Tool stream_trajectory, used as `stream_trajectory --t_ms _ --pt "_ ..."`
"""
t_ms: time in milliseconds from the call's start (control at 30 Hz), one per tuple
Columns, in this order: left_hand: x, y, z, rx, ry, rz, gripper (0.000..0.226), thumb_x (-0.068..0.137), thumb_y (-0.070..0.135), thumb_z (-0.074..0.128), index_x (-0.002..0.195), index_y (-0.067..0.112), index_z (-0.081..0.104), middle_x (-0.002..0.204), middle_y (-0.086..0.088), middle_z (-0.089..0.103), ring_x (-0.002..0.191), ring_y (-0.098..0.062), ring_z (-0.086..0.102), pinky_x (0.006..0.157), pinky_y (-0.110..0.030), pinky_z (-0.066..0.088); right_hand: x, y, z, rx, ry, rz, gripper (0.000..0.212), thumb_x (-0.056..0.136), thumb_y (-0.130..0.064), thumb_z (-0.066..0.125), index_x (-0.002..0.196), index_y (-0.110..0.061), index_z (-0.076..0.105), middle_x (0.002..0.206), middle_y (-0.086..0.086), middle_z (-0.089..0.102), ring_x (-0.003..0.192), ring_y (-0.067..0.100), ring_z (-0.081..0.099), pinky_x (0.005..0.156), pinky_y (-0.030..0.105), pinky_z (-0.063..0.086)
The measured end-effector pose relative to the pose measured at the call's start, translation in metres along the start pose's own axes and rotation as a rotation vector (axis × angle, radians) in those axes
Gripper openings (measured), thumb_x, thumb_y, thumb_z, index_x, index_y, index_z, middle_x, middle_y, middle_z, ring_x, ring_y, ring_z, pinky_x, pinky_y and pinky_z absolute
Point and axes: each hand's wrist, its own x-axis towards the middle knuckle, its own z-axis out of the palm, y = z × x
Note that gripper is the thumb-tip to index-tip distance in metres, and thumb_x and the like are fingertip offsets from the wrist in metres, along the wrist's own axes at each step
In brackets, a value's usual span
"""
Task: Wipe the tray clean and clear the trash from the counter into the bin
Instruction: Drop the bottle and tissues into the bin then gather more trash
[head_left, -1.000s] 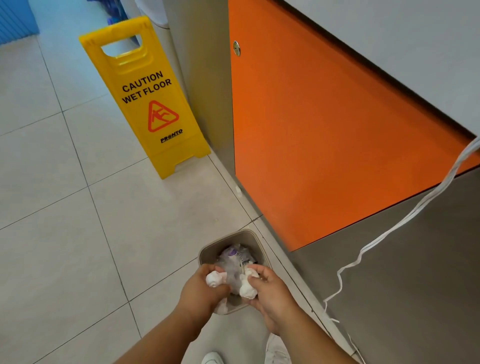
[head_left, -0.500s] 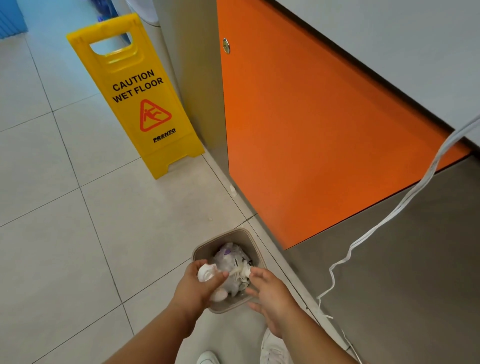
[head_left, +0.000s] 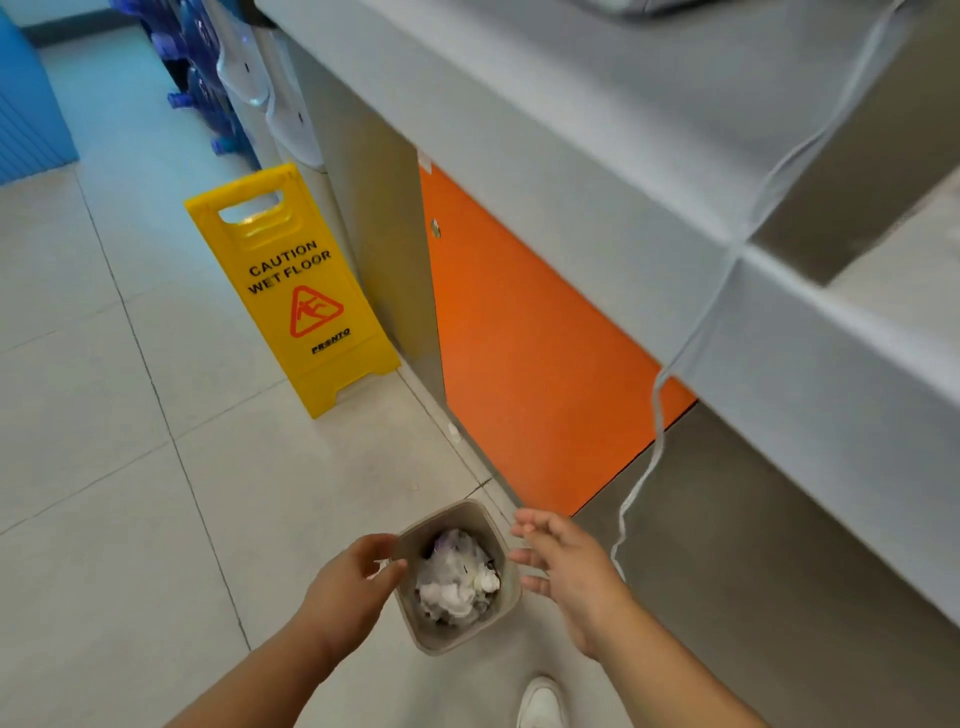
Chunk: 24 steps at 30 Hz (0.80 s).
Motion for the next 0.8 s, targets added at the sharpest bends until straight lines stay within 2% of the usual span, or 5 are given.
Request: stream_trajectory --t_ms 167,433,533,667,800 --pt "-0.048 0.063 -0.046 0.014 0.000 0.199 0.016 0.092 0.024 0.058 0.106 0.028 0.063 0.104 0.013 0.065 0.094 0.000 0.059 0.071 -0.011 0.041 -0.086 -0.085 -0.016 -0.023 -0.027 -0.253 0.019 0.096 -0.012 0.050 0.105 -0.021 0.065 0.101 -0.001 0.069 0.081 0.011 0.061 0.068 0.024 0.046" --pt "-0.121 0.163 -0.072 0.097 -0.109 0.536 0.012 0.091 0.027 0.059 0.101 0.032 0.063 0.100 0.007 0.068 0.091 -0.005 0.065 0.070 -0.012 0.045 -0.225 -0.178 -0.063 0.021 0.166 -0.606 0.021 0.095 -0.006 0.050 0.099 -0.016 0.068 0.089 0.000 0.070 0.077 0.013 0.062 0.071 0.026 0.048" --pt "-0.142 0.197 -0.066 0.152 -0.176 0.640 0.015 0.091 0.022 0.060 0.101 0.032 0.063 0.101 0.006 0.069 0.094 -0.005 0.064 0.073 -0.005 0.045 -0.260 -0.185 -0.088 0.059 0.304 -0.637 0.022 0.095 -0.006 0.050 0.096 -0.015 0.070 0.088 0.003 0.070 0.075 0.013 0.062 0.070 0.026 0.049" --pt "-0.161 0.242 -0.053 0.220 -0.212 0.778 0.014 0.091 0.025 0.060 0.098 0.037 0.062 0.100 0.007 0.069 0.093 -0.005 0.065 0.086 -0.019 0.049 -0.287 -0.184 -0.123 0.027 0.466 -0.613 0.022 0.095 -0.008 0.050 0.095 -0.018 0.070 0.089 0.003 0.070 0.077 0.016 0.062 0.070 0.027 0.049" --pt "-0.174 0.284 -0.032 0.222 -0.244 0.860 0.014 0.092 0.028 0.059 0.102 0.038 0.061 0.103 0.008 0.067 0.098 -0.005 0.063 0.088 -0.019 0.048 -0.292 -0.188 -0.159 -0.224 0.627 -0.602 0.016 0.094 -0.018 0.055 0.098 -0.029 0.066 0.102 -0.006 0.065 0.086 0.011 0.062 0.078 0.025 0.048"
